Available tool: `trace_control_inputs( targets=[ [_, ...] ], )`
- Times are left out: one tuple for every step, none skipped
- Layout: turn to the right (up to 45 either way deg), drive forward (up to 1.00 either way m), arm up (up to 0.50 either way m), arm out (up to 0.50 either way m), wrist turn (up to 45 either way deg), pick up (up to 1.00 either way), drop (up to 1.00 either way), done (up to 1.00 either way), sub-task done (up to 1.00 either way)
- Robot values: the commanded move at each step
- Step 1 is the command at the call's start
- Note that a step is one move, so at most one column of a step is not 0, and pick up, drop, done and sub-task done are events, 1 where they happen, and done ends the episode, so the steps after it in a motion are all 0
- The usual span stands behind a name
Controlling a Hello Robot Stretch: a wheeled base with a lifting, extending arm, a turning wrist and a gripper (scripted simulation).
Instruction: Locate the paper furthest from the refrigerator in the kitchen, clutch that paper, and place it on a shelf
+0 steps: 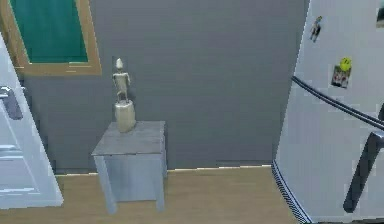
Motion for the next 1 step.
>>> trace_control_inputs(
  targets=[
    [0.0,0.5,0.0,0.0,0.0,0.0,0.0,0.0,0.0]
  ],
)
